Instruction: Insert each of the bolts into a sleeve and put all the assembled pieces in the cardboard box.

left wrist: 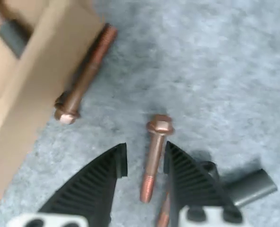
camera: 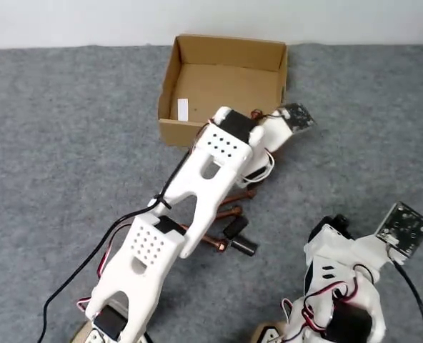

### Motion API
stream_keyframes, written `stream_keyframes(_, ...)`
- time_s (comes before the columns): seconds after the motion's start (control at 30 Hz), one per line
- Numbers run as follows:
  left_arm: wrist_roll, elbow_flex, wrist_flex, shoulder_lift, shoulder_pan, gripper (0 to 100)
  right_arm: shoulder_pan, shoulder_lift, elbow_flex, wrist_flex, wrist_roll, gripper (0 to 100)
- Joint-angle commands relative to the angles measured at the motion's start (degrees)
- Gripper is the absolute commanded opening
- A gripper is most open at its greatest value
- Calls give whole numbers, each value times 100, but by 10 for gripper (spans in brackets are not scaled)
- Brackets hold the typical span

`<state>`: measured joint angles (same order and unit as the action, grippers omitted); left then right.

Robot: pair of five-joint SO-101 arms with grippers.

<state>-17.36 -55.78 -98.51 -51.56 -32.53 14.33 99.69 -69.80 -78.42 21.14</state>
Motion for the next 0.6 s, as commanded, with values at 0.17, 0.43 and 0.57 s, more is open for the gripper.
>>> stream_keyframes(0.17, -97, 558, 70, 26, -105, 142, 31, -13, 26, 75, -44, 8)
stream_keyframes(0.43, -97, 1288, 589, 26, -79, 142, 31, -13, 26, 75, -44, 8)
stream_keyframes(0.57, -44, 1631, 1257, 26, -79, 139, 31, -13, 26, 75, -44, 8)
